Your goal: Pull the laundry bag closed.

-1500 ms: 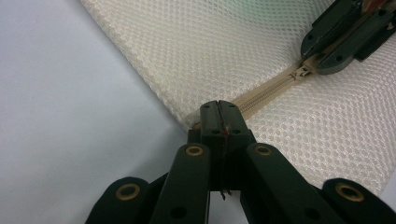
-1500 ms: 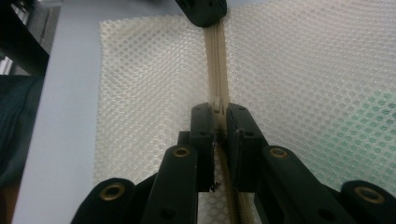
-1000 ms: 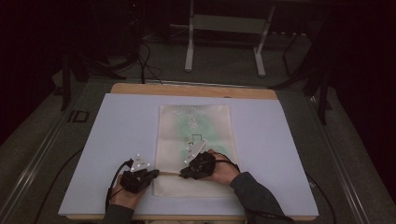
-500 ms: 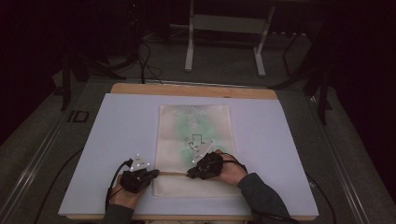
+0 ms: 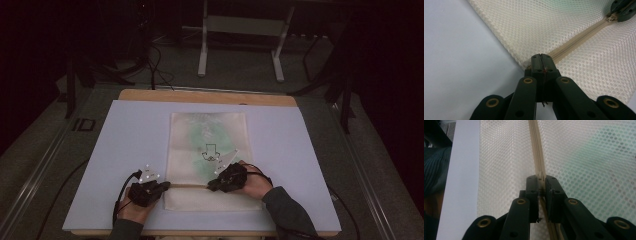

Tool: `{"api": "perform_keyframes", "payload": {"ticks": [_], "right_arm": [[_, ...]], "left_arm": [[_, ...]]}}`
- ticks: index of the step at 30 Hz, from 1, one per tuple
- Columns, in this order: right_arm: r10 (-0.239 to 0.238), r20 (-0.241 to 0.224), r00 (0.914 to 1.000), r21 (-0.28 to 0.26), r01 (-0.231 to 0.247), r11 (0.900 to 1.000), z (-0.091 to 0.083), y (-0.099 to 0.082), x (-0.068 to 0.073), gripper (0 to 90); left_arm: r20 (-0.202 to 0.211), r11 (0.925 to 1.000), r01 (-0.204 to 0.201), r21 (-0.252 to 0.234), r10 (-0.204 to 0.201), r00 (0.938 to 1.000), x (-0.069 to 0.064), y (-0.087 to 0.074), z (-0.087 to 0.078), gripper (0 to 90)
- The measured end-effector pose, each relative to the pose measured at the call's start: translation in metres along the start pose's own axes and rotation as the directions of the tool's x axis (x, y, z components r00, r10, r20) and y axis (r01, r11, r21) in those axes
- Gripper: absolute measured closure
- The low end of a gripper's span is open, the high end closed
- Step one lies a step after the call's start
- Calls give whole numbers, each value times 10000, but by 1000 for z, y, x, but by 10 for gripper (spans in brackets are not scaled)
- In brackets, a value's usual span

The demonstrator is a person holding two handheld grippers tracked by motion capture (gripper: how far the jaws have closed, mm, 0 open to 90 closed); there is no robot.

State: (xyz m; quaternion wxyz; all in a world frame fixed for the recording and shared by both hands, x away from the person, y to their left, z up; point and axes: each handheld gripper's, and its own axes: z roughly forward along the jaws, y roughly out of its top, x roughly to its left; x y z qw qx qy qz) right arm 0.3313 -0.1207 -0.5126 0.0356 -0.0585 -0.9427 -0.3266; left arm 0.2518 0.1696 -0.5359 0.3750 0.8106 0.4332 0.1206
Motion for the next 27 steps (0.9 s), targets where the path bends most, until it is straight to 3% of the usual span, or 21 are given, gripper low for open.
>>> {"api": "perform_keyframes", "payload": {"ticks": [27], "right_arm": [[352,161,9993,46,-352,9994,-19,-26,-2,825]], "left_arm": [[43,10000,81,-14,-81,10000,1,-1,0,897]]}}
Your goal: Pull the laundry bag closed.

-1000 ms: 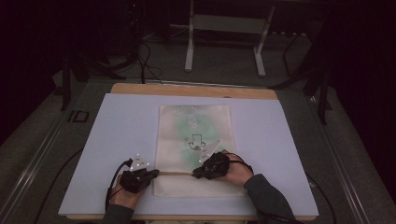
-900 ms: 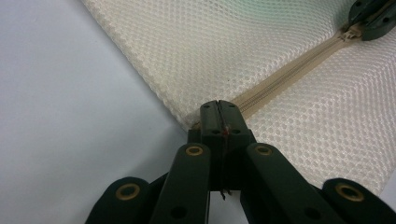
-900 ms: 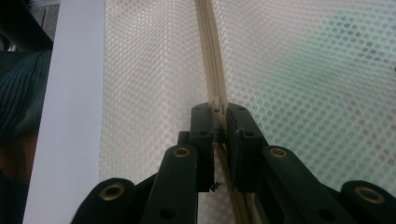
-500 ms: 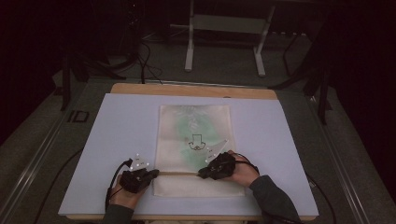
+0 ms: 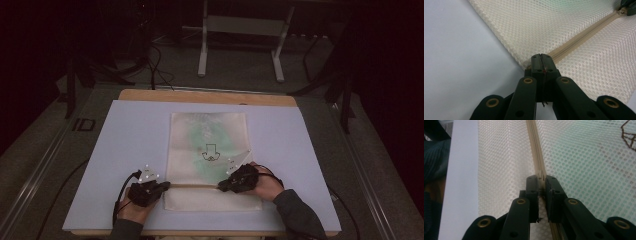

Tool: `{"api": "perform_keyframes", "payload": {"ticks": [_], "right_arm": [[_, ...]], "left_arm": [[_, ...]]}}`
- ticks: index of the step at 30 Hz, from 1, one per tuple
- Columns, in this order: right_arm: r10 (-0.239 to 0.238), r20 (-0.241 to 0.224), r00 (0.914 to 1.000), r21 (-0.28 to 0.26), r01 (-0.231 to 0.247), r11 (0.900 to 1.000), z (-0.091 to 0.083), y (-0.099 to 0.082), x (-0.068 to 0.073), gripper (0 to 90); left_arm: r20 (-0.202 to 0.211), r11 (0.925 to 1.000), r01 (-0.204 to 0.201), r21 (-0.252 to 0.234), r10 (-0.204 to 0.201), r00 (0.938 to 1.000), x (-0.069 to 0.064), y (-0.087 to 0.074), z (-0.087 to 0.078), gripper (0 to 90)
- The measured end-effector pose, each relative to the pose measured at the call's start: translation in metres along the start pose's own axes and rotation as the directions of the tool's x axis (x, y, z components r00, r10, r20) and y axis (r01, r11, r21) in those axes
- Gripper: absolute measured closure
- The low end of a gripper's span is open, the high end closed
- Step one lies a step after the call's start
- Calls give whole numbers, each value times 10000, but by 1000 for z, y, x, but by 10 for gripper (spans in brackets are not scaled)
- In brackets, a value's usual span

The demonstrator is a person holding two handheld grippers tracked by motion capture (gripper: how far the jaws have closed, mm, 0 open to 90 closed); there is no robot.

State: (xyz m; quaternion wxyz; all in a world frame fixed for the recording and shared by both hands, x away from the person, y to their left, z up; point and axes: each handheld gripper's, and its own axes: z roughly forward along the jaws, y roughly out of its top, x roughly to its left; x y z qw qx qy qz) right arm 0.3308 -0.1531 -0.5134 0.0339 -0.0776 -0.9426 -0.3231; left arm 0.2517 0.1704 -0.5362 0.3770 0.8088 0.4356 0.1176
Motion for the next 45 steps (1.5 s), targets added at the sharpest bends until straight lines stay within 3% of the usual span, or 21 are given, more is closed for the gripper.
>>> {"api": "perform_keyframes", "payload": {"ticks": [27,32,37,41,42,45], "right_arm": [[985,559,9936,-218,-974,9950,-42,-51,-9,824],[1493,547,9873,-645,-1458,9872,-54,-70,-9,824],[1472,719,9865,-462,-1441,9885,-55,-73,-8,824],[1770,764,9812,-742,-1715,9824,-64,-85,-9,824],[1959,653,9784,-1065,-1884,9763,-69,-91,-8,822],[1973,685,9779,-1048,-1897,9762,-68,-93,-8,821]], "left_arm": [[50,10000,69,10,-69,10000,1,0,0,897],[70,10000,81,11,-81,9999,1,0,0,897],[46,10000,88,4,-88,10000,1,0,0,897],[75,10000,90,3,-90,9999,1,0,0,897],[58,10000,78,9,-78,10000,0,0,0,897],[55,10000,98,7,-98,9999,1,0,0,897]]}}
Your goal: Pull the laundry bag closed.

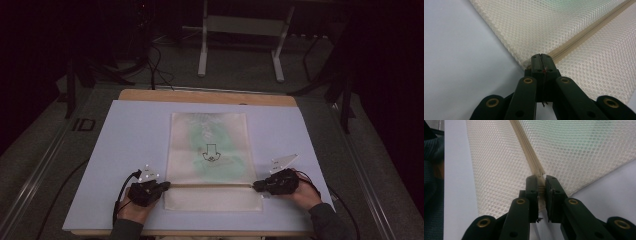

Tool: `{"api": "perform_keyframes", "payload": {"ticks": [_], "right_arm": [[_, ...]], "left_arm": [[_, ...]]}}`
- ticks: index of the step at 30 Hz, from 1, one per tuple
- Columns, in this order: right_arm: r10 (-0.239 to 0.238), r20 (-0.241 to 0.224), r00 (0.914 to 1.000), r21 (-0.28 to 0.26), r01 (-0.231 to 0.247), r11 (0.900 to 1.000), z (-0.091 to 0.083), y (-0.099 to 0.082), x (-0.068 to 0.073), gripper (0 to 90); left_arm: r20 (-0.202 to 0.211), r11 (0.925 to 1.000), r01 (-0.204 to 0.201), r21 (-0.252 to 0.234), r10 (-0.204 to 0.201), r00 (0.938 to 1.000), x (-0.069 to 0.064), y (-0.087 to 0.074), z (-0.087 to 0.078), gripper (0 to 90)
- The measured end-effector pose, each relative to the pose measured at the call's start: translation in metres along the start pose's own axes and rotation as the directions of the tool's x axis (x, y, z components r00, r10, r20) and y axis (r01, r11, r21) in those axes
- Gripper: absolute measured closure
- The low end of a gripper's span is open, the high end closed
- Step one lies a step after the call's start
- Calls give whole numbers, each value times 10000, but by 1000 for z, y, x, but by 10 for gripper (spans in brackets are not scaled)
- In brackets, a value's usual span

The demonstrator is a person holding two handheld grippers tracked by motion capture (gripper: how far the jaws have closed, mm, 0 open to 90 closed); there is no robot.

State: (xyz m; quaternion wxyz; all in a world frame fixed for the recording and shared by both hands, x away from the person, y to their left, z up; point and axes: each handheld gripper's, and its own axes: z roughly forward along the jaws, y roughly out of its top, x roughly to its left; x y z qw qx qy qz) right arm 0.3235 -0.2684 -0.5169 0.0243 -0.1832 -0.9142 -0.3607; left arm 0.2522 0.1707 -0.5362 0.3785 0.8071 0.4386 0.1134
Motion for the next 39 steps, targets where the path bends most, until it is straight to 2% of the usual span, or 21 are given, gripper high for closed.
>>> {"api": "perform_keyframes", "payload": {"ticks": [6,11,16,26,28,35,39], "right_arm": [[131,-23,9999,-302,-132,9995,-1,-5,-1,819],[178,30,9998,-499,-176,9986,-1,-7,0,816],[317,39,9995,-701,-314,9970,-3,-8,0,806],[615,170,9980,-1353,-586,9891,-17,-14,-2,773],[658,259,9975,-1478,-613,9871,-20,-16,-2,772],[904,655,9938,-1772,-775,9811,-26,-19,-5,770],[1139,921,9892,-1905,-948,9771,-29,-21,-7,769]], "left_arm": [[70,9999,93,-67,-93,9999,1,-1,0,897],[114,9999,-41,-143,43,9999,2,-1,0,896],[165,9998,-2,-186,5,9999,2,-1,0,894],[263,9996,113,-247,-107,9996,3,-1,-1,890],[369,9993,199,-327,-186,9991,5,-1,-2,888],[365,9984,204,-535,-185,9992,5,-1,-5,859],[178,9978,291,-598,-280,9994,8,-1,-7,843]]}}
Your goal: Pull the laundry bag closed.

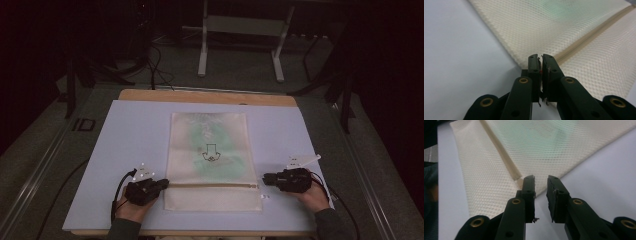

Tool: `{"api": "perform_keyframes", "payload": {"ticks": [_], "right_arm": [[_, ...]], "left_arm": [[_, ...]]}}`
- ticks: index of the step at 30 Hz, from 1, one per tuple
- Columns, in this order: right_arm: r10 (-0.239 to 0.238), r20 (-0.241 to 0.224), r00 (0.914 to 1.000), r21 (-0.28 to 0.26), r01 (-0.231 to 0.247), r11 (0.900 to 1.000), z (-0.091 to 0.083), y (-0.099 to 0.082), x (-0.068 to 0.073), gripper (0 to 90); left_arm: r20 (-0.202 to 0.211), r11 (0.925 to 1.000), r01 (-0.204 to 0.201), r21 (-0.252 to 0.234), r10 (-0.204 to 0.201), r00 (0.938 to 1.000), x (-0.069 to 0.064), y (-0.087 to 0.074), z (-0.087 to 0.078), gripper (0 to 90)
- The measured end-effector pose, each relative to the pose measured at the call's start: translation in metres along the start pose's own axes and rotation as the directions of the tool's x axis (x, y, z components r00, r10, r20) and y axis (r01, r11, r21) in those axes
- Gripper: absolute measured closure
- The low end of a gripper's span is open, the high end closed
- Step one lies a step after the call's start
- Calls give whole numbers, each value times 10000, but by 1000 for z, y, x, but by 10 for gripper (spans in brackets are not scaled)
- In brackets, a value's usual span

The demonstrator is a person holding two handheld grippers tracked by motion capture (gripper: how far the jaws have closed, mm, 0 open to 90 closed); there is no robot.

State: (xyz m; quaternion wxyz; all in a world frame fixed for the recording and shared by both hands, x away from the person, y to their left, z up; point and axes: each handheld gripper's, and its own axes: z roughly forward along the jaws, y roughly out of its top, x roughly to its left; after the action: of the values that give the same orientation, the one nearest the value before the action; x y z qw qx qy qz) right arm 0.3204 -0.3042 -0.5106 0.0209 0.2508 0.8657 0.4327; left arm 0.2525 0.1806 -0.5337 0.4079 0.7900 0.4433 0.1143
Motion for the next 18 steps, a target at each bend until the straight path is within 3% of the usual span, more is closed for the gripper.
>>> {"api": "perform_keyframes", "payload": {"ticks": [8,18], "right_arm": [[215,300,9993,-226,-209,9995,-5,-4,-3,766],[729,1235,9897,-589,-660,9961,-14,-13,-10,756]], "left_arm": [[-235,9997,99,-201,-104,9997,4,0,-3,833],[-970,9983,372,-460,-415,9944,11,0,-8,811]]}}
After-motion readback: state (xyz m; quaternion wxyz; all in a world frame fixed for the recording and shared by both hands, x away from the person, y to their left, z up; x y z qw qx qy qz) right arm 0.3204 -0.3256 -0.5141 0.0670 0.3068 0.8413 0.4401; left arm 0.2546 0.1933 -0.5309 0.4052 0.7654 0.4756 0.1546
